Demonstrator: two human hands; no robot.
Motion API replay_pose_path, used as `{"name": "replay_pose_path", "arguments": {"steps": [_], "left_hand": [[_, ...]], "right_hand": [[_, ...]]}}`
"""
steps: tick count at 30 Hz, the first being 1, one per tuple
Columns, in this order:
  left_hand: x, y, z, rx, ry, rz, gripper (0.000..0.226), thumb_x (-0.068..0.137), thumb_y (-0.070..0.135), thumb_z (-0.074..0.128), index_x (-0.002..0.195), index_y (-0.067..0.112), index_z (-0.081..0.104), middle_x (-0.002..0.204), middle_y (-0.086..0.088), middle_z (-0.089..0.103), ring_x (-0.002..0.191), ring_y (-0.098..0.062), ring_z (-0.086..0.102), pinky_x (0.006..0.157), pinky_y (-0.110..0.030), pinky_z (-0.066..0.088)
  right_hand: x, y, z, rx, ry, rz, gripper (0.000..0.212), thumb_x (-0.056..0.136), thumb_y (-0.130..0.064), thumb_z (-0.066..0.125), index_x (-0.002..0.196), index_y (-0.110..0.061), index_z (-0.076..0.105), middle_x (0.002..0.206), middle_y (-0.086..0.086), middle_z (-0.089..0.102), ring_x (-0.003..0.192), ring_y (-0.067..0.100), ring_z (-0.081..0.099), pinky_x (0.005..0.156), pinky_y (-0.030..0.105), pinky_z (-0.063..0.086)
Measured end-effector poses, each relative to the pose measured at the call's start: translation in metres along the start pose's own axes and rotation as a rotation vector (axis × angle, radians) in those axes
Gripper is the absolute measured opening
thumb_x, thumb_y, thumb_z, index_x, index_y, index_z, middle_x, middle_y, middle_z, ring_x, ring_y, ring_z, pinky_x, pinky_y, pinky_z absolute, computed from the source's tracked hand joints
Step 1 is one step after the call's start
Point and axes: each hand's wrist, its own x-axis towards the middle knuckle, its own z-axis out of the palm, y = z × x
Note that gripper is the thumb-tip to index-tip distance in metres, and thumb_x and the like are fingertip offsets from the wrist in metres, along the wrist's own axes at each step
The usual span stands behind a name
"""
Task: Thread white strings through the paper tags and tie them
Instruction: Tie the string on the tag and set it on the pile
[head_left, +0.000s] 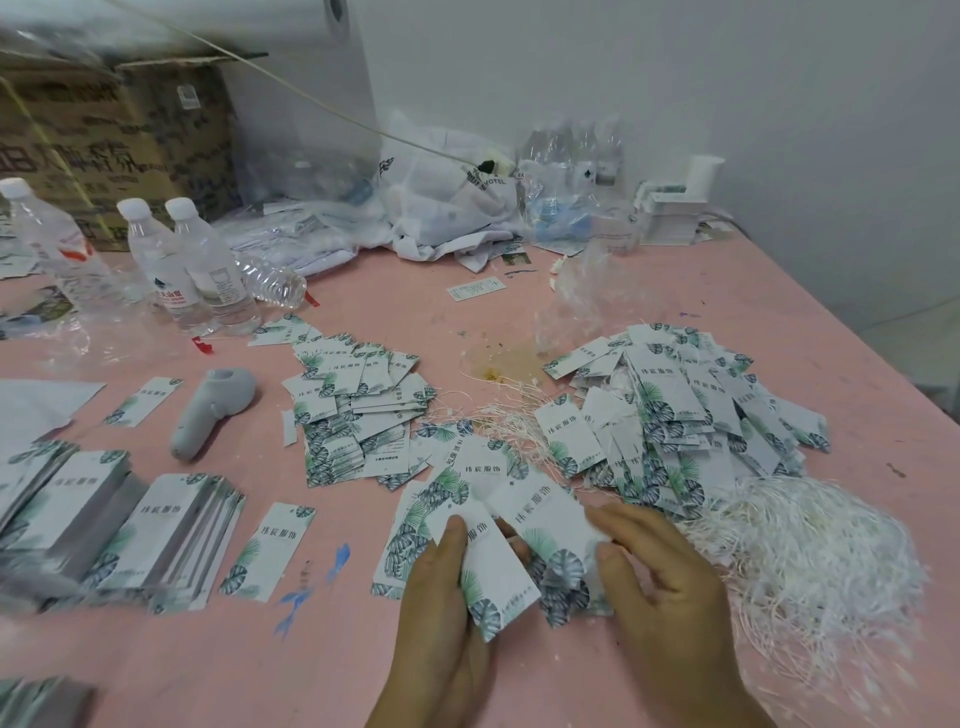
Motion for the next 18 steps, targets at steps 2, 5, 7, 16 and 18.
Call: {"name": "replay_pose_path", "arguments": {"steps": [2, 5, 7, 16, 18], "left_hand": [[0.001, -0.001, -0.001, -0.077, 0.011, 0.038, 0.05, 0.078, 0.027, 0.063, 0.112, -0.009, 0.06, 0.082, -0.023, 0.069, 0.066, -0.03, 0.067, 0.059, -0.036, 0.058], [0.0, -0.003, -0.001, 0.032, 0.025, 0.085, 0.05, 0.078, 0.03, 0.064, 0.113, -0.007, 0.063, 0.087, -0.023, 0.071, 0.07, -0.03, 0.07, 0.058, -0.035, 0.058], [-0.002, -0.006, -0.002, 0.165, 0.025, 0.126, 0.046, 0.082, 0.031, 0.062, 0.116, 0.001, 0.065, 0.099, -0.021, 0.074, 0.083, -0.031, 0.074, 0.062, -0.037, 0.06], [-0.013, -0.009, 0.0, 0.463, 0.002, 0.294, 0.025, 0.102, 0.019, 0.048, 0.12, 0.023, 0.065, 0.108, -0.001, 0.076, 0.096, -0.02, 0.073, 0.066, -0.024, 0.058], [-0.012, -0.01, -0.001, 0.51, 0.029, 0.303, 0.023, 0.102, 0.02, 0.049, 0.115, 0.024, 0.067, 0.103, -0.004, 0.076, 0.093, -0.023, 0.073, 0.068, -0.032, 0.06]], "right_hand": [[0.0, 0.001, 0.001, 0.066, 0.04, 0.089, 0.044, 0.086, -0.004, 0.069, 0.103, -0.044, 0.071, 0.113, -0.022, 0.068, 0.104, 0.0, 0.064, 0.083, 0.01, 0.05], [-0.001, -0.001, 0.006, 0.14, 0.017, 0.183, 0.05, 0.083, 0.002, 0.07, 0.101, -0.045, 0.072, 0.105, -0.017, 0.07, 0.088, 0.0, 0.066, 0.075, 0.01, 0.052], [-0.004, -0.001, 0.01, 0.172, 0.0, 0.207, 0.051, 0.081, 0.004, 0.072, 0.101, -0.043, 0.072, 0.097, -0.014, 0.071, 0.076, 0.001, 0.064, 0.07, 0.009, 0.051], [-0.014, -0.014, 0.02, 0.456, -0.211, 0.36, 0.035, 0.085, 0.002, 0.068, 0.098, -0.031, 0.071, 0.083, 0.0, 0.072, 0.063, 0.018, 0.064, 0.06, 0.022, 0.049], [-0.014, -0.016, 0.022, 0.465, -0.258, 0.384, 0.027, 0.077, -0.009, 0.069, 0.097, -0.027, 0.072, 0.085, 0.0, 0.072, 0.065, 0.017, 0.067, 0.062, 0.019, 0.05]]}}
